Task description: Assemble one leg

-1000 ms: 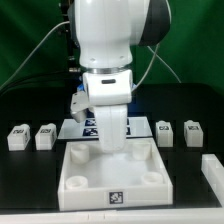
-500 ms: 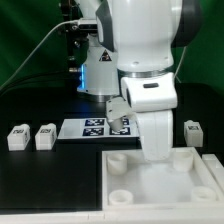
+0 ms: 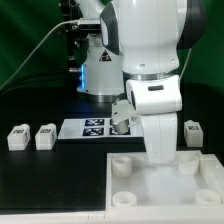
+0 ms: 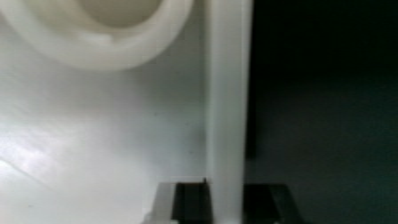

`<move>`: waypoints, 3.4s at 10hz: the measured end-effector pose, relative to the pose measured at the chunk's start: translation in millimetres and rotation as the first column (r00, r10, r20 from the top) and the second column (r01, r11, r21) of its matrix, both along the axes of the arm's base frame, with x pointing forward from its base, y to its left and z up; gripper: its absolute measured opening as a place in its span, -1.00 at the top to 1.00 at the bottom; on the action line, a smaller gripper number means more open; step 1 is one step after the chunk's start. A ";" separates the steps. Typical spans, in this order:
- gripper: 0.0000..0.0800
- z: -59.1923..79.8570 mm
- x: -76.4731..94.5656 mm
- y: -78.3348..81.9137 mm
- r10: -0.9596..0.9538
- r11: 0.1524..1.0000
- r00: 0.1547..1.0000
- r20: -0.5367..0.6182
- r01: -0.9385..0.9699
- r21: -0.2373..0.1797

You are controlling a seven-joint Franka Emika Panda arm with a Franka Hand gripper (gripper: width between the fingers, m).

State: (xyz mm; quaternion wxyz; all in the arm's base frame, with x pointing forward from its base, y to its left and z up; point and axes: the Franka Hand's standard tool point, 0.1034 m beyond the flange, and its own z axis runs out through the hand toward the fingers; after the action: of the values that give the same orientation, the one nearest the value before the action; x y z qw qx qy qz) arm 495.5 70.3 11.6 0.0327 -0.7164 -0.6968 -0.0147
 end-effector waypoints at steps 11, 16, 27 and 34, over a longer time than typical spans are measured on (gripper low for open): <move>-0.62 -0.4 -0.3 -2.5 -0.005 1.000 1.000 -0.001 0.005 0.000; -0.62 7.5 -0.8 -0.4 -0.095 0.995 0.996 0.003 0.095 -0.004; -0.62 47.9 -15.8 65.7 -0.960 0.273 0.272 -0.066 0.962 -0.007; -0.62 40.3 -42.6 90.1 -0.997 0.034 0.022 -0.077 0.987 -0.156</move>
Offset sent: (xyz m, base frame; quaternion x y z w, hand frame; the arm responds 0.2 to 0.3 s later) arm 0.0000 0.0000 0.0000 0.0000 0.0000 0.0000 1.0000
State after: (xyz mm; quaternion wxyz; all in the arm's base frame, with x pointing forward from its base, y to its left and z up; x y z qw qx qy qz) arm 452.9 160.4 52.0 0.0494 -0.9977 0.0018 0.0463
